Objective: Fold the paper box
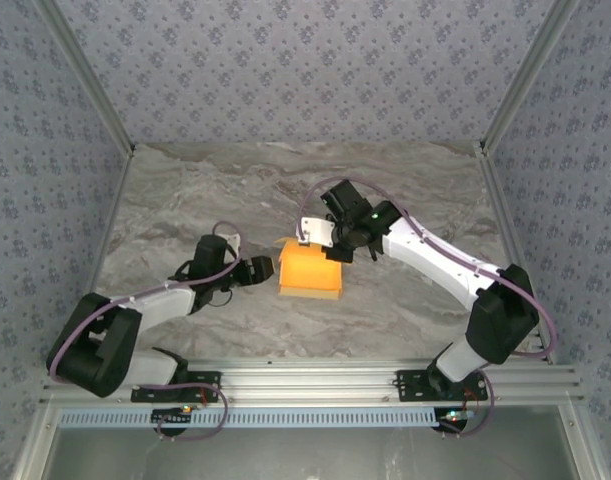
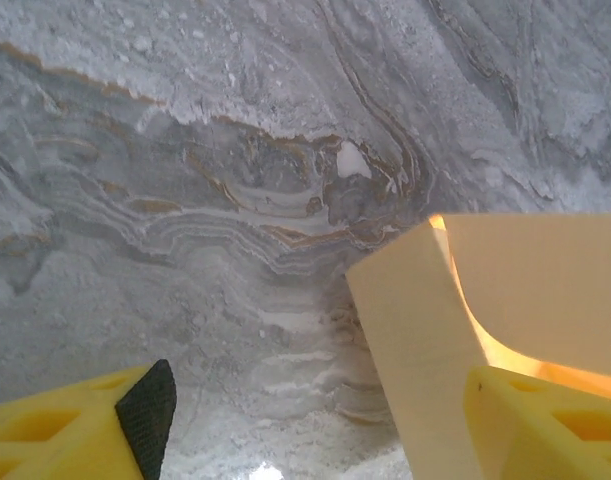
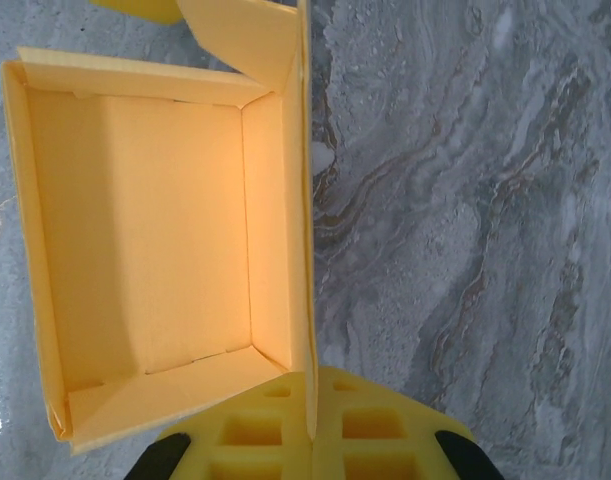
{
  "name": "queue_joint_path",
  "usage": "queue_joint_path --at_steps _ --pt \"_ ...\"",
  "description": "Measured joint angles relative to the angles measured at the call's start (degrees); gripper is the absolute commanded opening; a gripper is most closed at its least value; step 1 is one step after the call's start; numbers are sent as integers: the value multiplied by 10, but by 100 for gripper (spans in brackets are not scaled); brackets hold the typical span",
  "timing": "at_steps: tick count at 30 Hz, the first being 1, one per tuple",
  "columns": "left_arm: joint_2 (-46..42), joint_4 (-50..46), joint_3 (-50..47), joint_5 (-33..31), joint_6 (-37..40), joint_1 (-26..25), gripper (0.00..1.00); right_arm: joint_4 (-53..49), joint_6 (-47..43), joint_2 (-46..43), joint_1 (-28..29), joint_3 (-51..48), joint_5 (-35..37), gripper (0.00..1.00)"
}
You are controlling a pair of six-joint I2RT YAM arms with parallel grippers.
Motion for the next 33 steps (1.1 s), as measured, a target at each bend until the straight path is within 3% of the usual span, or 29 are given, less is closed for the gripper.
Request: queue_joint_path --at_steps 3,11,22,25,28,33 --pt "-3 54 -30 31 -14 -6 95 18 -18 -4 1 -7 0 0" --pt "-51 118 -48 81 -42 -25 95 74 -38 -83 -16 -70 -26 0" --pt "-64 71 -23 69 5 -31 91 85 -47 -116 -26 -92 -57 8" --pt "-90 54 -23 51 11 -31 87 86 -47 -106 -20 -92 -51 16" --pt "-121 34 -24 21 7 -28 87 92 -32 -88 -15 -90 -46 46" --pt "-169 23 -52 -29 -3 -23 90 94 24 -74 -30 -81 -88 52"
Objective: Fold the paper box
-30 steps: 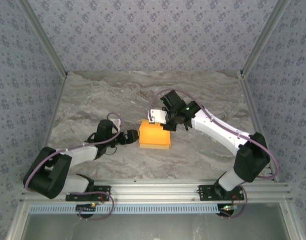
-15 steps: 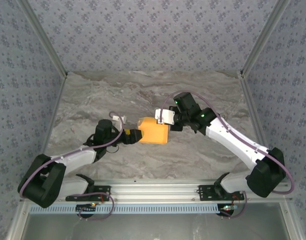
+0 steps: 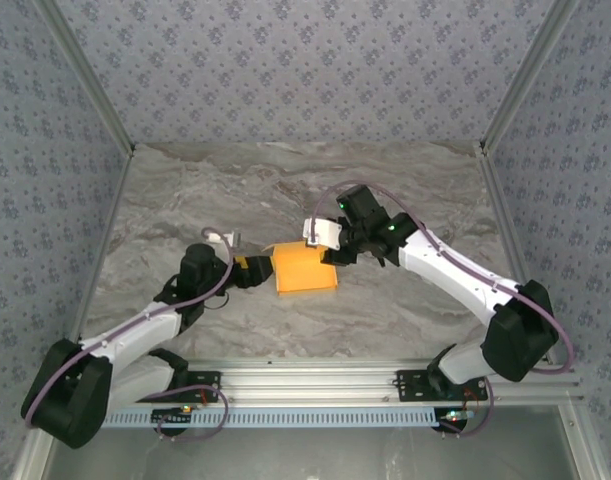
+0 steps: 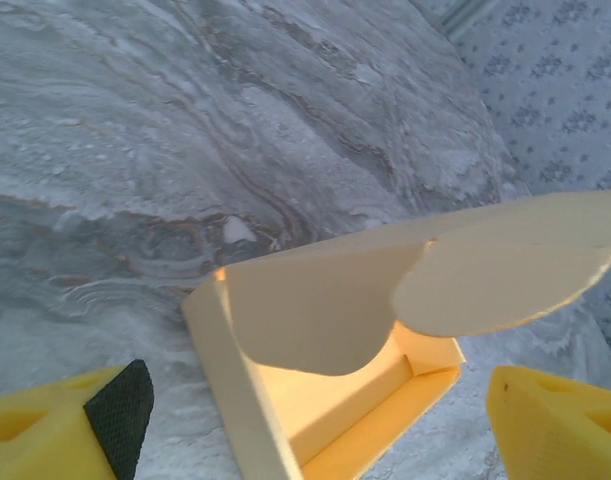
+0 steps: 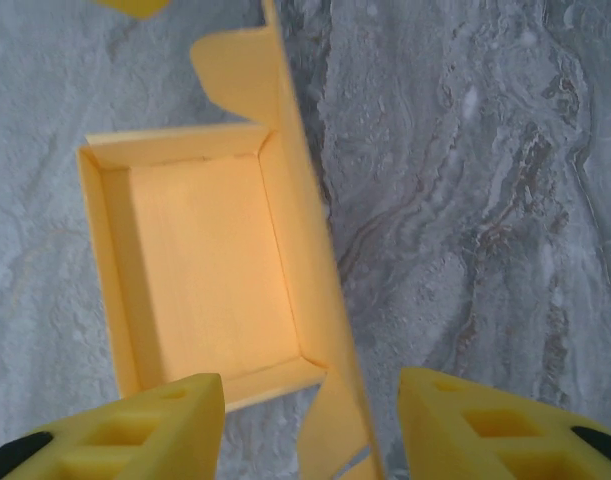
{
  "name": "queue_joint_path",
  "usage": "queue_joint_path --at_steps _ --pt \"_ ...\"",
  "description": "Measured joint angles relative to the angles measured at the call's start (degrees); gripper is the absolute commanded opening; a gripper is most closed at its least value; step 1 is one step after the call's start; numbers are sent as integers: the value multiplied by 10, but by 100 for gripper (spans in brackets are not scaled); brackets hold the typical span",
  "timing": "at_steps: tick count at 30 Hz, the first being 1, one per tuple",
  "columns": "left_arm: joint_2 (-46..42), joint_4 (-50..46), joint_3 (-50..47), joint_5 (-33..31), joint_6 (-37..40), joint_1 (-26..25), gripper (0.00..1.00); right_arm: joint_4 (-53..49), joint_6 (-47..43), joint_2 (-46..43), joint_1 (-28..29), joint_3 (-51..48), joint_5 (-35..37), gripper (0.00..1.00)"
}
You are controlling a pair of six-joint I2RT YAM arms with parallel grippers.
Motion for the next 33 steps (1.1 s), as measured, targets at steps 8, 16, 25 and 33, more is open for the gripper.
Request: queue_joint_path --at_steps 8,16,25,33 --pt "-66 -91 19 -27 46 -2 87 155 260 -134 -113 -106 -85 71" --pt "-12 -129 77 -51 84 -38 80 275 410 -153 -159 -284 -175 70" --pt "64 -161 131 -81 101 -63 63 360 430 -81 -140 -294 -173 69" --pt "106 -161 165 -78 94 -69 46 388 453 -55 -140 -288 -173 37"
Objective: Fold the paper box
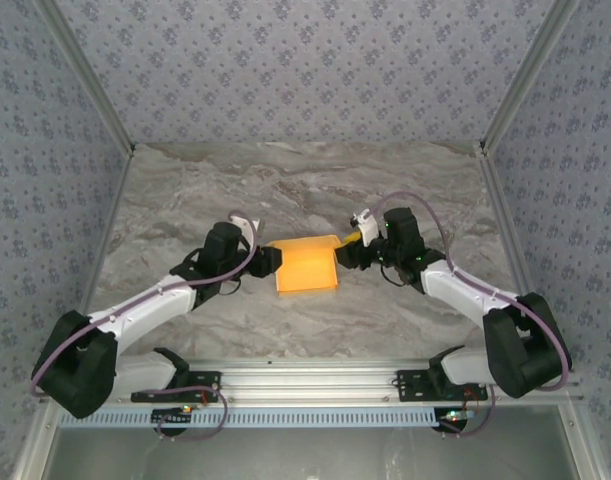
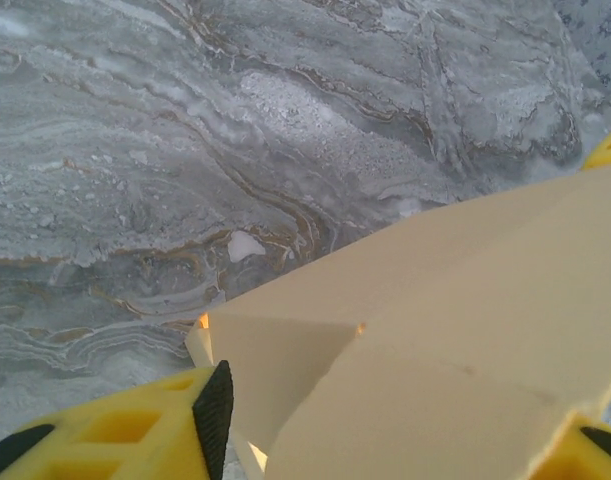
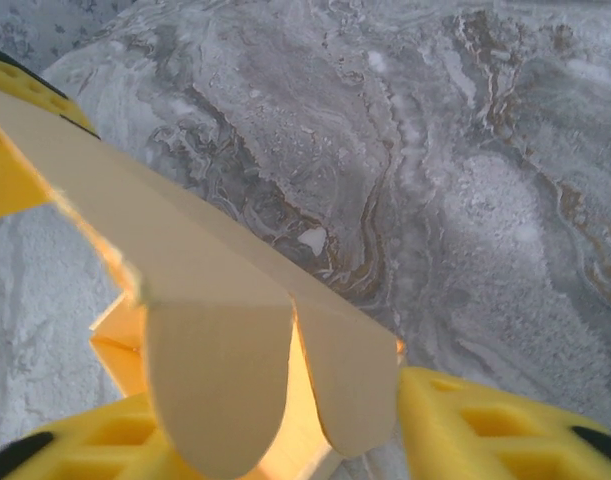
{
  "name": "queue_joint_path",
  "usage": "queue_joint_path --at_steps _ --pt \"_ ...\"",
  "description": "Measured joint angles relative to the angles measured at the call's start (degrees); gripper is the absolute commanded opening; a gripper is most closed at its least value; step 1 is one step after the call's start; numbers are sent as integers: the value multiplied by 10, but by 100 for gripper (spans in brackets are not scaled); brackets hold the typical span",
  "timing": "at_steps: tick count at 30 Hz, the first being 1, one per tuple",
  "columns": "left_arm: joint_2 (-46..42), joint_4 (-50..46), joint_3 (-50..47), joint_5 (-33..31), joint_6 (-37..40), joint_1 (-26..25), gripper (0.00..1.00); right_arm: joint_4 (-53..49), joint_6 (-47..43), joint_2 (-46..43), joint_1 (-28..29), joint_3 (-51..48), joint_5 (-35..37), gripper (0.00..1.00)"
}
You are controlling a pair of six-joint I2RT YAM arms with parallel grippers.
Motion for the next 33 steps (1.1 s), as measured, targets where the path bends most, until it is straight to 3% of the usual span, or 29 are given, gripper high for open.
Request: queue_joint_path --at_steps 17,25,33 --pt "48 -5 27 -1 -51 -15 30 16 108 16 61 13 77 22" --pt "56 -6 29 -27 -72 -33 30 12 107 16 71 14 117 22" --pt "55 29 -18 -40 -78 -44 30 6 83 -4 76 -17 114 22"
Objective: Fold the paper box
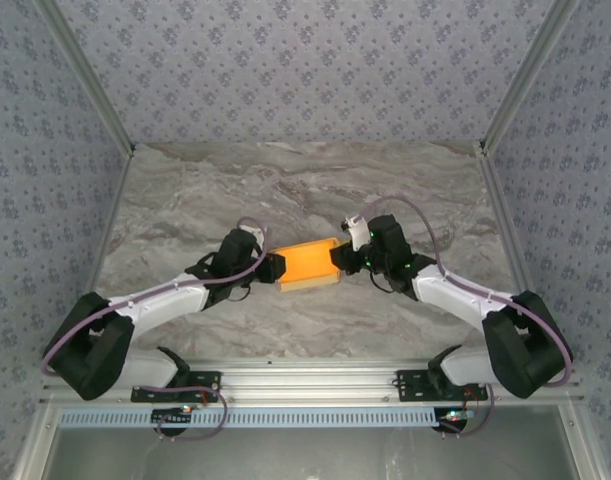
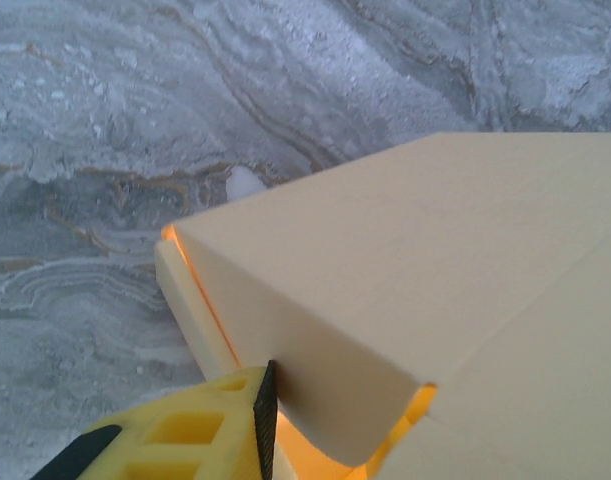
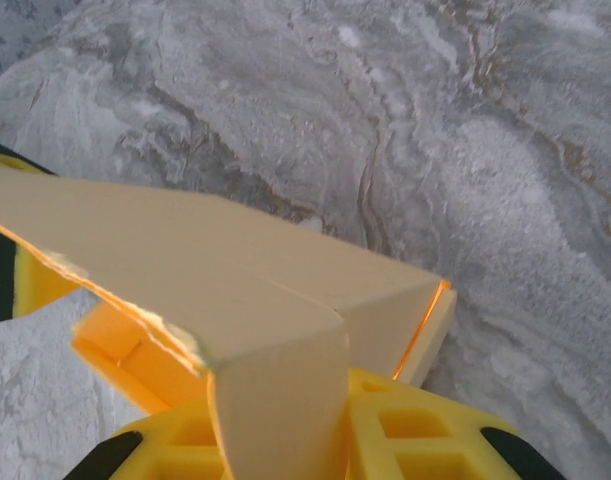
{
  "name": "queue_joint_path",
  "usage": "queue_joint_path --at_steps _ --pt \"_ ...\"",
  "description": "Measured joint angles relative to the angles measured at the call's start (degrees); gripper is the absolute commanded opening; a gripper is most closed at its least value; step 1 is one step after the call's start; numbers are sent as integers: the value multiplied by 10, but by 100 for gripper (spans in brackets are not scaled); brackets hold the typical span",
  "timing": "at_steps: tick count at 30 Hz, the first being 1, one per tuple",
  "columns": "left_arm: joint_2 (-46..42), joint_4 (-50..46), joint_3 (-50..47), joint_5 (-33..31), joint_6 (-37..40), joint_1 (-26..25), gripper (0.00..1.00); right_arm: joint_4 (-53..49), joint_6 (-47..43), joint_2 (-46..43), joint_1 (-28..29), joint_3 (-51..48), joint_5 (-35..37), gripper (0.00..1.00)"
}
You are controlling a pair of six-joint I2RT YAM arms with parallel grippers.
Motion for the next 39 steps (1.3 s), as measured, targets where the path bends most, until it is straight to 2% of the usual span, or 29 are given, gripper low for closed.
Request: queue_joint_path --at_steps 7,10,16,19,22,24,25,29,32,35,39 --pt "-1 34 -35 -10 -9 -26 34 14 -12 -23 2 -65 -3 24" --pt "0 39 -36 -17 -9 -40 38 14 -12 -44 2 -81 -2 39" --pt "-30 30 -49 -43 -11 -42 69 -11 9 -127 3 -98 4 54" --pt "-88 9 -66 -55 -6 -42 81 -40 17 -173 3 -98 4 58" --pt "-158 -9 -84 -59 -8 -42 93 -79 24 -211 1 -96 6 68" --pt "-206 -30 -92 -66 -14 -42 99 -121 42 -225 -6 -85 17 68" --pt "-232 -47 -94 -73 -21 -42 99 -145 54 -225 -16 -73 20 67" --pt "-315 -91 -95 -93 -33 -35 99 -250 126 -185 -61 23 31 70" --pt "-328 -112 -85 -96 -32 -18 99 -291 169 -121 -67 112 29 70" --pt "-287 -123 -52 -98 -29 6 99 -302 191 -59 -71 163 -1 69" --pt "-170 -149 20 -93 -12 30 99 -341 193 43 -76 221 -32 66"
